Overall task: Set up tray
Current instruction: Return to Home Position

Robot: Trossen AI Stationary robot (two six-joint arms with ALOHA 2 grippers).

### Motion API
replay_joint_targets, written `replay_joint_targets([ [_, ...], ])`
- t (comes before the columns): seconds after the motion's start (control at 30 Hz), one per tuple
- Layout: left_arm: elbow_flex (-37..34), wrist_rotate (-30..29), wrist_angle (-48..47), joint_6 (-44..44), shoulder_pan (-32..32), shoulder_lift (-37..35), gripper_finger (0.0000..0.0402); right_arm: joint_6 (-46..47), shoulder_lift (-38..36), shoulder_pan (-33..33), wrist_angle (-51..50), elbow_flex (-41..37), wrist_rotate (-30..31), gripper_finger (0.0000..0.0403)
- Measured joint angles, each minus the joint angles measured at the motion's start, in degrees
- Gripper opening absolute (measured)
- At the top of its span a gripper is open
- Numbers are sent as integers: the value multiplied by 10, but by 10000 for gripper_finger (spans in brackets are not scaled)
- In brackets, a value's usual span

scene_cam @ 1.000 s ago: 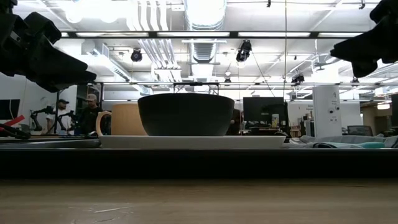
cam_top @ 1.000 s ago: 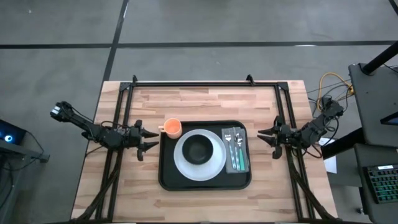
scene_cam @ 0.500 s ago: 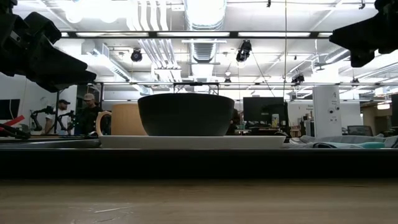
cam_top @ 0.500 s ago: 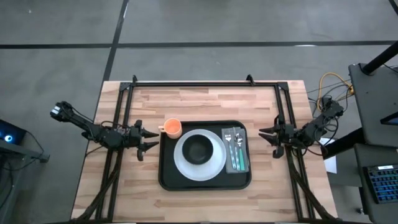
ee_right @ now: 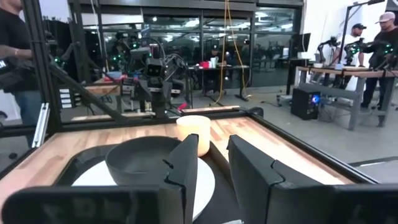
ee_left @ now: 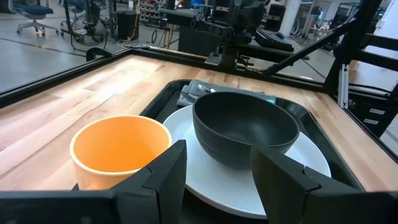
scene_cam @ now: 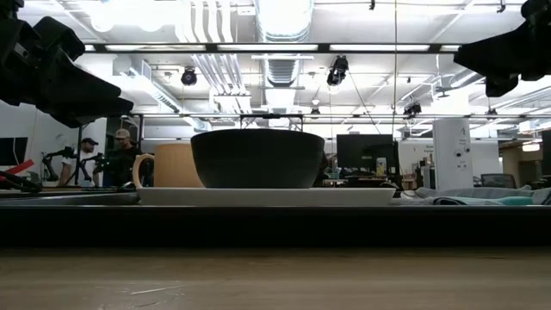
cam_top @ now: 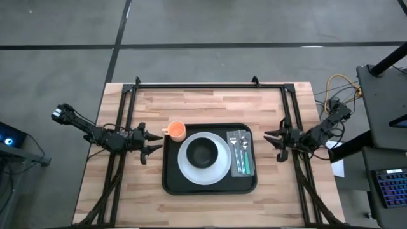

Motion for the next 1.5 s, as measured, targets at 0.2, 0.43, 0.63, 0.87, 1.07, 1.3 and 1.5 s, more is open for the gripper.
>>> replay_joint_targets([
  [0.2,0,0,0,0,0,0,159,13,0,0,-16,0,0,84],
  [0.43,0,0,0,0,0,0,159,18,0,0,-18,0,0,72],
  [0.63,0,0,0,0,0,0,159,18,0,0,-18,0,0,69],
  [0.87,0,0,0,0,0,0,159,19,2,0,-10,0,-1,80],
  [1.07,0,0,0,0,0,0,159,19,11,0,-11,0,-2,86],
  [1.3,0,0,0,0,0,0,159,19,13,0,-12,0,-1,77],
  [1.5,0,0,0,0,0,0,159,19,13,0,-11,0,-1,68],
])
